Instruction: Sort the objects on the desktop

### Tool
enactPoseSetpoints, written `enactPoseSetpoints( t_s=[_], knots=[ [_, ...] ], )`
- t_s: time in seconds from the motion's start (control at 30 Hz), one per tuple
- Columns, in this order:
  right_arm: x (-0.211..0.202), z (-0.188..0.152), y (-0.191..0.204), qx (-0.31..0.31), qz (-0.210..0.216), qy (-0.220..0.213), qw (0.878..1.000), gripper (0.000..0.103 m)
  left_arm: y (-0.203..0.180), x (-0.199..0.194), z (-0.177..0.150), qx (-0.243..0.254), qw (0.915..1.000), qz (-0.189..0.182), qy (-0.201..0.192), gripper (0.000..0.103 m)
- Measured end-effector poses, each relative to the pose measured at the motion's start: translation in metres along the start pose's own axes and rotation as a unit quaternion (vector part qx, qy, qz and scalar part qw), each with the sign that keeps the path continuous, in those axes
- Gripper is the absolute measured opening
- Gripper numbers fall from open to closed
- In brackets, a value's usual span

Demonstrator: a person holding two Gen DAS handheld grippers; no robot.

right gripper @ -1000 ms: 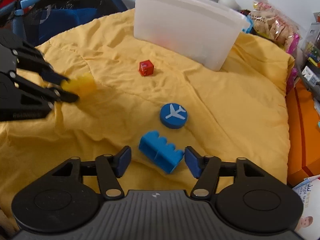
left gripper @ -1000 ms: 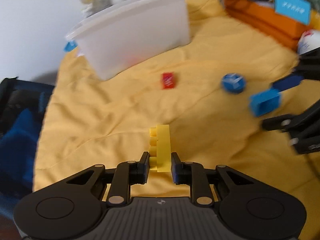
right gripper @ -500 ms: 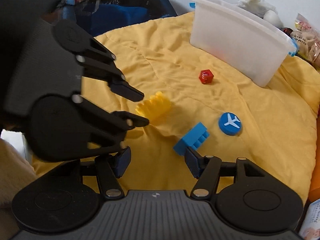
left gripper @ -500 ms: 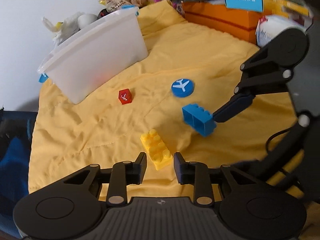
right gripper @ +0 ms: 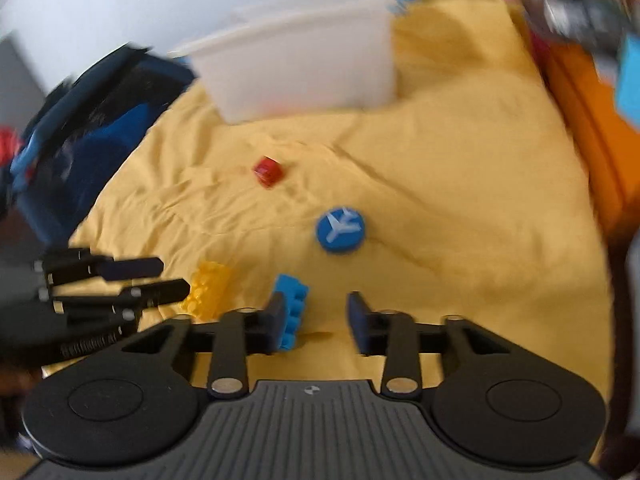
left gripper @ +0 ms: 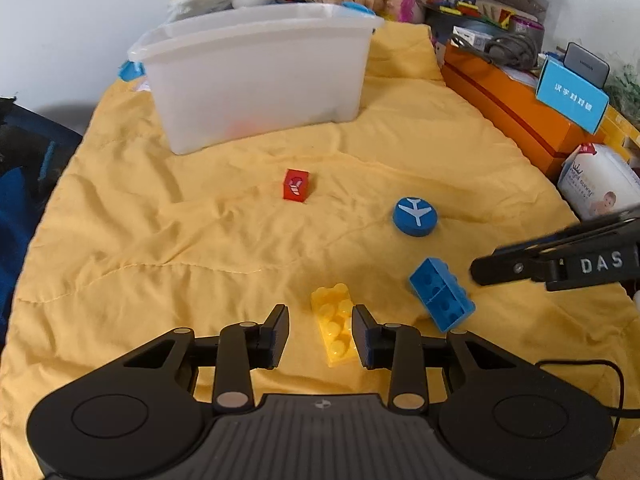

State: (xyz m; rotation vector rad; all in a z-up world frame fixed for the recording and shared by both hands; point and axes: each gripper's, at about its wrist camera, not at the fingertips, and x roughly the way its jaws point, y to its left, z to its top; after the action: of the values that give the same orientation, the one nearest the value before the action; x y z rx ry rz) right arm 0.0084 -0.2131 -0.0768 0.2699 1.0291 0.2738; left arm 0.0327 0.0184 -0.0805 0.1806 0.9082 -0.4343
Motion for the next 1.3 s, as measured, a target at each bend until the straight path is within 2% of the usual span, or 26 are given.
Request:
enactPoseSetpoints(
  t_s=[0.07,0.17,0.33,0.47,0.63,0.73,0.8,0.93,1.0,1.17,1.3],
  knots=[
    [0.008,-0.001,-0.004,0.026,0.011,0.012,1.000,0.034,-0.002,0.003,0.000,0.005,1.0000,-0.002,0.002,0.039],
    [0.016,-0.005,0.001,0.018,0.024,0.021,0.999,0.034,-0.002,0.004,-0.002,0.015,0.9999,-0.003,0.005,0.039],
    [0.027,-0.001,0.031,-0.043,0.032,0.030,0.998,0.034,0.002,0.005,-0.003,0.013,0.9998,-0.011,0.006,0.038],
    [0.038,-0.003,0.037,-0.062,0.025,0.032,0.997,0.033,0.010,0.006,-0.003,-0.005,0.9998,-0.018,0.008,0.040],
    [0.033,-0.006,0.052,-0.129,-0.013,0.024,0.991,0.031,0.007,0.003,-0.006,-0.002,0.9997,-0.022,0.010,0.040],
    [0.027,-0.004,0.056,-0.171,-0.066,0.001,0.983,0.028,0.007,0.000,-0.008,-0.002,0.9996,-0.026,0.013,0.041],
    [0.024,0.001,0.048,-0.165,-0.080,-0.010,0.983,0.027,0.006,0.001,-0.009,-0.003,0.9995,-0.026,0.014,0.044],
    [0.037,0.003,0.034,-0.141,-0.054,0.028,0.988,0.033,0.006,0.007,-0.008,-0.006,0.9994,-0.025,0.023,0.044],
    [0.035,-0.002,0.036,-0.152,-0.060,0.018,0.986,0.039,0.006,0.010,-0.007,-0.008,0.9994,-0.018,0.028,0.045],
    [0.028,-0.002,0.041,-0.149,-0.072,-0.009,0.986,0.040,0.003,0.014,-0.008,-0.007,0.9992,-0.021,0.034,0.045],
    [0.035,-0.002,0.040,-0.145,-0.074,-0.001,0.987,0.040,0.005,0.016,-0.007,-0.026,0.9984,-0.034,0.036,0.045]
  ],
)
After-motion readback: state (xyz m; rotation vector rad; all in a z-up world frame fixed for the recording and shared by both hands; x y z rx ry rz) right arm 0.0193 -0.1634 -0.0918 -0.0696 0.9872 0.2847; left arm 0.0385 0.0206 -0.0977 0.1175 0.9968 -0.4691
